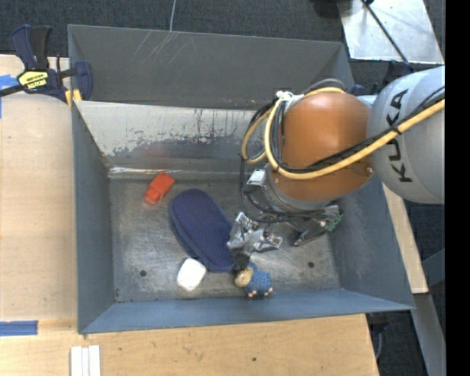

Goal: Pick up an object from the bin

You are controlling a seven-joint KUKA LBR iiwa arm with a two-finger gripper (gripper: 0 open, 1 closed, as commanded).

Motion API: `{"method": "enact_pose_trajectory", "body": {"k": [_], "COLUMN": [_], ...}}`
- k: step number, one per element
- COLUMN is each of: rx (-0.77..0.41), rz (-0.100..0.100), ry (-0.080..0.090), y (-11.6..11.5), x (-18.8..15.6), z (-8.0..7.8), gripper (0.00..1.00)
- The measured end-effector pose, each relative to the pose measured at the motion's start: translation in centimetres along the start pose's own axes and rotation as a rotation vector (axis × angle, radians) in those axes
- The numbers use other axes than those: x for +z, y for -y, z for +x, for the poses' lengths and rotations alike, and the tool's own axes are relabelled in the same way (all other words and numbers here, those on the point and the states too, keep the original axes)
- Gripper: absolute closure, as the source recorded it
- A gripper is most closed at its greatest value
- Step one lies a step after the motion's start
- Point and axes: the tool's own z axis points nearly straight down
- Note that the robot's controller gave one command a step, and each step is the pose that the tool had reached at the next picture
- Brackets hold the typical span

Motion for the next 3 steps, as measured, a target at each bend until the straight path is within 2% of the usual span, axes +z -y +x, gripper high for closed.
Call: {"method": "enact_pose_trajectory", "body": {"k": [3], "rx": [0.000], "rz": [0.000], "ry": [0.000], "y": [0.00], "x": [0.00], "z": [-0.01], "gripper": [1.00]}}
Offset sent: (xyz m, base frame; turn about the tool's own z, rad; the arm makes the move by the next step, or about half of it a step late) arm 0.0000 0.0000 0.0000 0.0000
